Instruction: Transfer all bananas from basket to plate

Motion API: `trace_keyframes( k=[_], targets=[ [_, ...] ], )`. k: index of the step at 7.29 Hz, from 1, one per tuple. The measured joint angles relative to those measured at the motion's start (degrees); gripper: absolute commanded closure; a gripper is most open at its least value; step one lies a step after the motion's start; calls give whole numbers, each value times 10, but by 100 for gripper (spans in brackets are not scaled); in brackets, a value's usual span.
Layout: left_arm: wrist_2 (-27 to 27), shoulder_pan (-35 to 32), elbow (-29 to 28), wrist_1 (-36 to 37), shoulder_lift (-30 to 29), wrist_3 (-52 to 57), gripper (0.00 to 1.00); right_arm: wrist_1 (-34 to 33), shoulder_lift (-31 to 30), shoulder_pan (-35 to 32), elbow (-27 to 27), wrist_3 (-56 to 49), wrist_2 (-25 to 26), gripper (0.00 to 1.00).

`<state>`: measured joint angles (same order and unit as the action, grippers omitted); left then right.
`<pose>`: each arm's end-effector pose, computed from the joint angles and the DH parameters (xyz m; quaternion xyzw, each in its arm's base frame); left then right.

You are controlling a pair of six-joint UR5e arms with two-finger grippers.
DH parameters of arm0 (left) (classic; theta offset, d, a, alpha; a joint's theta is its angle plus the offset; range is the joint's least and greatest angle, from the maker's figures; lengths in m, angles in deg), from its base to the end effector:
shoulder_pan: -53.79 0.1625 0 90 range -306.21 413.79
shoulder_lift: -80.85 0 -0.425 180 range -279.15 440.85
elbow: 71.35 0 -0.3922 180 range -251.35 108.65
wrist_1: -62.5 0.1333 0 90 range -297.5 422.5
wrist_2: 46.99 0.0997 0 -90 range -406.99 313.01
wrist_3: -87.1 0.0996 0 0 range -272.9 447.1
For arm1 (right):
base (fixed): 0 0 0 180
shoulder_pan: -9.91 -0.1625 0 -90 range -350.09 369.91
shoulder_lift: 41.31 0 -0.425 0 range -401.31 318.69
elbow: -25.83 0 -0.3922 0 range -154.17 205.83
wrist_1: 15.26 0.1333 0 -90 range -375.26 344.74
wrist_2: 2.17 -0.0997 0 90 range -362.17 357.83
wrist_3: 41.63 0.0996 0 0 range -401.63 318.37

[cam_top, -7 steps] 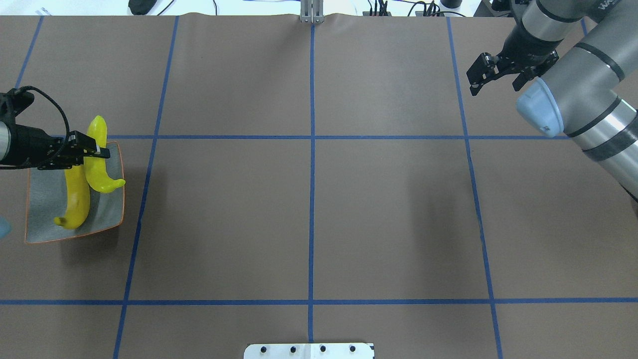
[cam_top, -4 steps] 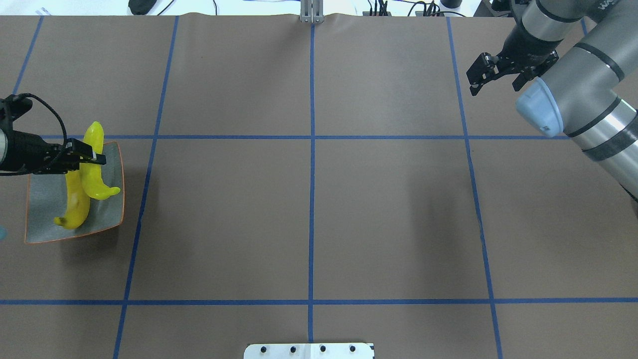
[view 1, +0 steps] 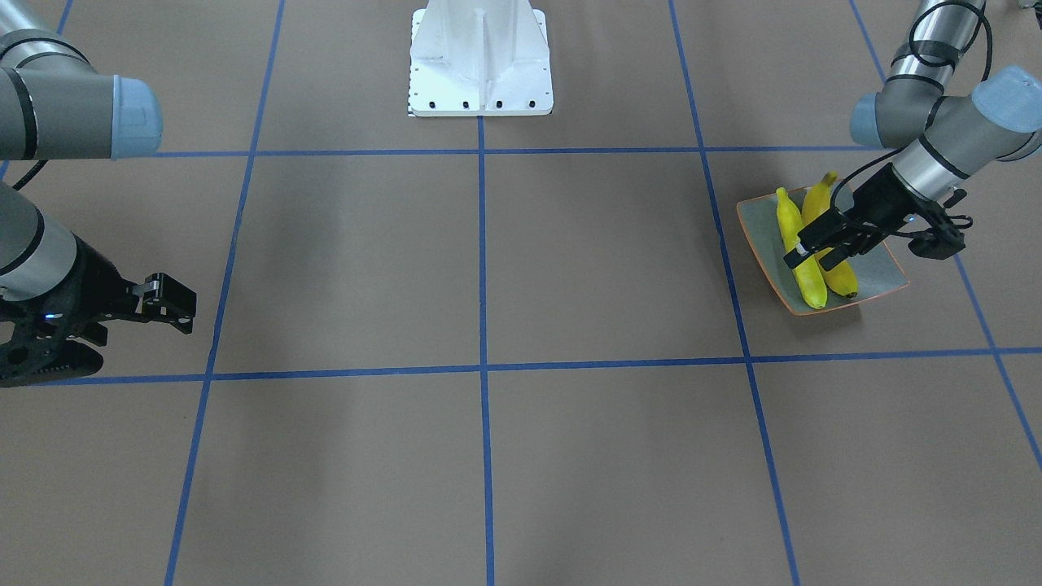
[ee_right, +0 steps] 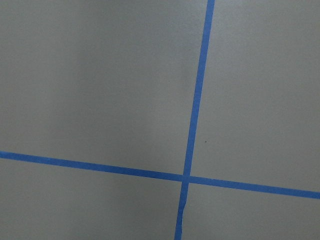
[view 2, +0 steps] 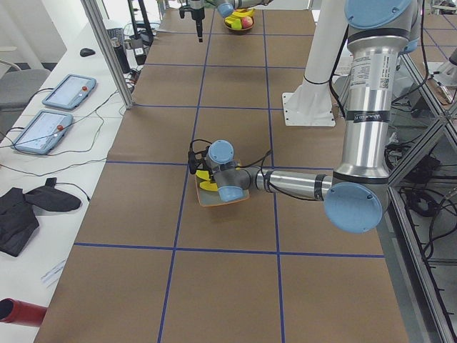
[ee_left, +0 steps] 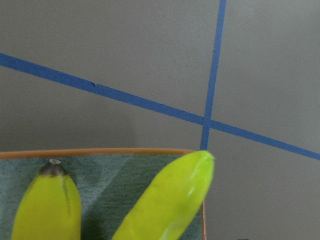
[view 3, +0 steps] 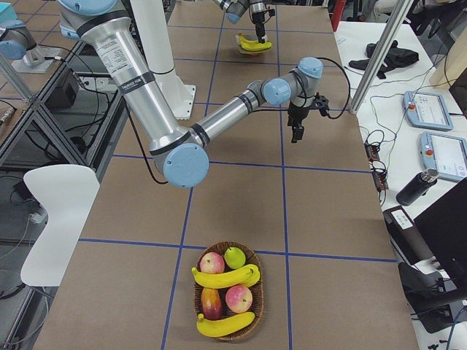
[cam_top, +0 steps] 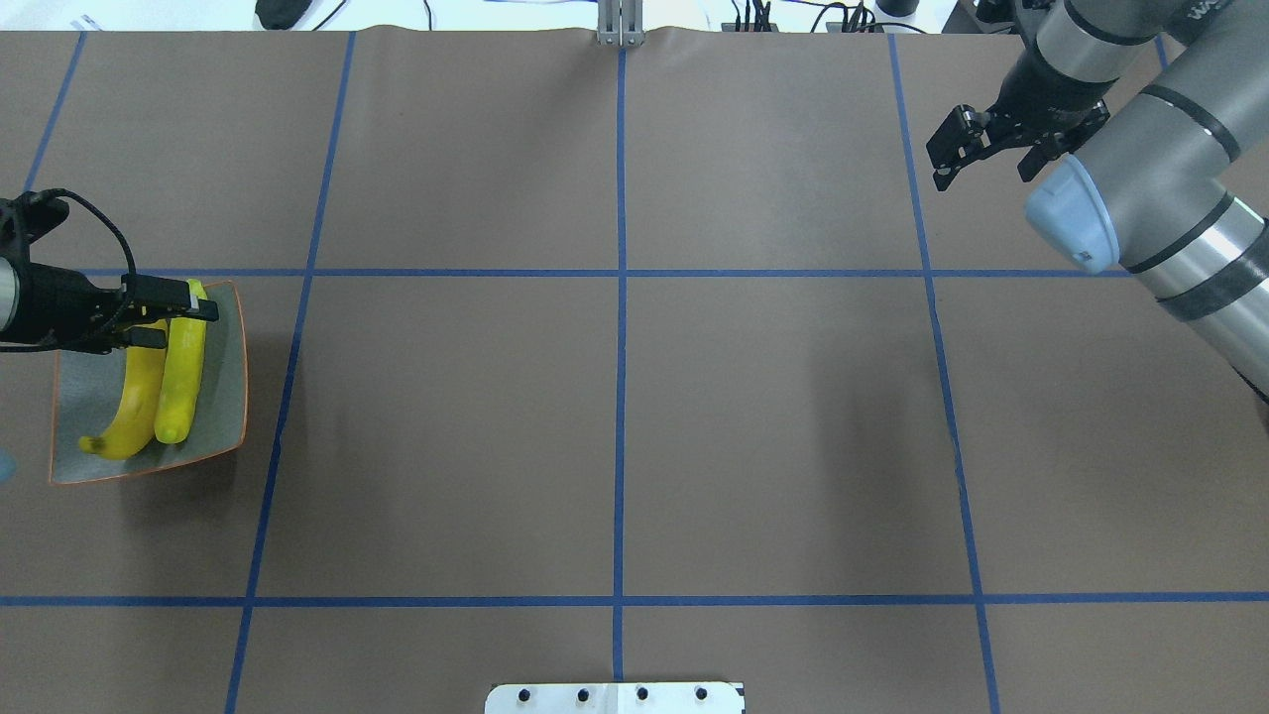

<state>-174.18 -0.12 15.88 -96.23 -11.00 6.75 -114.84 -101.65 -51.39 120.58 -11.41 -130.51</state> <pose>0.2455 -0.4608 0.5312 0.0535 0.5888 -0.1316 0.7957 -0.2529 -0.6108 0.3392 0.0191 -0.3791 -0.0584 0.9233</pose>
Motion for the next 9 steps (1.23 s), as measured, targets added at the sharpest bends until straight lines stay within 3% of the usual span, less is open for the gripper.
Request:
trace_keyframes(
  k=[2, 5, 7, 9],
  targets=[
    [-19, -14, 3, 2, -5, -1, 0, -1, 0, -7, -1, -2, 0, 0],
    [-99, -108, 2, 59, -50, -1, 0, -2, -21, -29, -5, -47, 4, 0],
    [-131, -148, -5, 103, -88, 0, 0, 0, -74, -74, -7, -151, 5, 0],
    [-134, -153, -13, 111, -102, 0, 0, -5, -140, -169, -7, -280, 1, 0]
  ],
)
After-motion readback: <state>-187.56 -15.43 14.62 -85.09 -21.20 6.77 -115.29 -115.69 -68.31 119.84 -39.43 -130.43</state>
